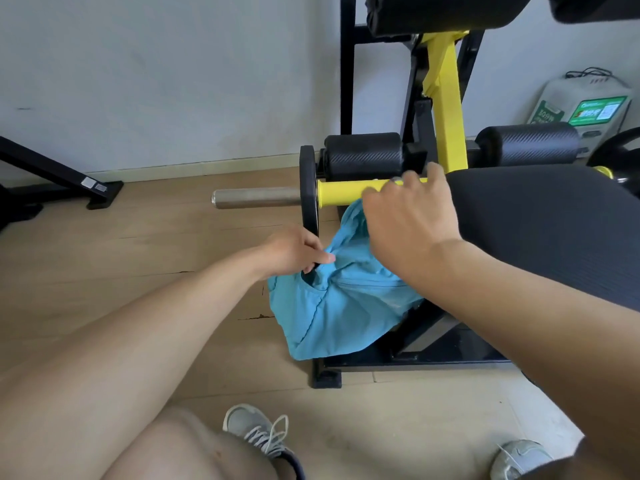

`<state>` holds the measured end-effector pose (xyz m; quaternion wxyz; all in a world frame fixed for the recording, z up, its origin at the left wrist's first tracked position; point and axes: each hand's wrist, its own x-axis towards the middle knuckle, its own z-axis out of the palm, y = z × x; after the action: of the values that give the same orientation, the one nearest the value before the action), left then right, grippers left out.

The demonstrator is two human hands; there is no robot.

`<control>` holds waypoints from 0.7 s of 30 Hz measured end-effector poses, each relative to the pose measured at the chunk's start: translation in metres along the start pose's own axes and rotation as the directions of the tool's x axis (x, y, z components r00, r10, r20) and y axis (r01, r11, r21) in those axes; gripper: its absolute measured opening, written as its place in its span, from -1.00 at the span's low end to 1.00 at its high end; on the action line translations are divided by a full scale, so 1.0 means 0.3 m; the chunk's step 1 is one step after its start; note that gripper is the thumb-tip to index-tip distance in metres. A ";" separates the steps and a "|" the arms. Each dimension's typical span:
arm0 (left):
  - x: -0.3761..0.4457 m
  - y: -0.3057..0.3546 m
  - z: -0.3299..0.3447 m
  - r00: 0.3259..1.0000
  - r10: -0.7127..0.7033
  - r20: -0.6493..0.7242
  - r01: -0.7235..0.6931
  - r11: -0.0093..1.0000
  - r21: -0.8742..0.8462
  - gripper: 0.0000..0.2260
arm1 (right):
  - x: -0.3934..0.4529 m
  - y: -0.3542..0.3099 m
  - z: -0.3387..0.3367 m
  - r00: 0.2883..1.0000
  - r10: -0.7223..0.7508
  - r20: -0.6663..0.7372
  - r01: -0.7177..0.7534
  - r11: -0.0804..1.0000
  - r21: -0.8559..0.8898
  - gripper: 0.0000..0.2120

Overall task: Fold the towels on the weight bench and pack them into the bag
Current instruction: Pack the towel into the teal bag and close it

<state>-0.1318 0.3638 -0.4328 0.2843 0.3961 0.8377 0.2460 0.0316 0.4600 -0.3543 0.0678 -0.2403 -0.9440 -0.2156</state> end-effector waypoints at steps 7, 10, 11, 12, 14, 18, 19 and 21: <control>-0.015 0.001 -0.003 0.999 0.035 0.039 -0.036 0.999 0.026 -0.73 | 0.069 -0.083 0.202 0.866 -0.467 0.179 0.388 0.853 0.349 -0.24; -0.021 -0.010 -0.005 0.997 0.033 0.076 -0.035 0.999 0.032 -0.81 | 0.092 -0.080 0.274 0.861 -0.467 0.201 0.341 0.824 0.453 -0.52; -0.022 -0.016 -0.008 0.996 0.034 0.085 -0.036 0.999 0.014 -0.81 | 0.094 -0.083 0.279 0.871 -0.452 0.193 0.304 0.804 0.511 -0.61; -0.021 -0.023 -0.011 0.995 0.037 0.098 -0.035 0.999 -0.021 -0.82 | 0.094 -0.087 0.282 0.883 -0.431 0.183 0.258 0.774 0.579 -0.71; -0.018 -0.040 -0.021 0.992 0.014 0.124 0.006 0.987 -0.162 -0.89 | 0.086 -0.092 0.293 0.905 -0.393 0.166 0.196 0.729 0.655 -0.82; -0.011 -0.061 -0.030 0.987 -0.056 0.152 0.103 0.943 -0.317 -0.86 | 0.080 -0.093 0.311 0.901 -0.387 0.197 0.116 0.652 0.750 -0.73; -0.008 -0.062 -0.028 0.986 -0.063 0.155 0.111 0.940 -0.324 -0.84 | 0.079 -0.095 0.313 0.901 -0.380 0.208 0.078 0.613 0.786 -0.66; -0.004 -0.054 -0.020 0.984 -0.069 0.166 0.125 0.926 -0.356 -0.81 | 0.076 -0.105 0.312 0.905 -0.355 0.233 0.012 0.569 0.822 -0.54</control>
<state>-0.1438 0.3525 -0.4385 0.4272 0.3121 0.7721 0.3521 -0.0058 0.4857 -0.4449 -0.0349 -0.1181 -0.9525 0.2786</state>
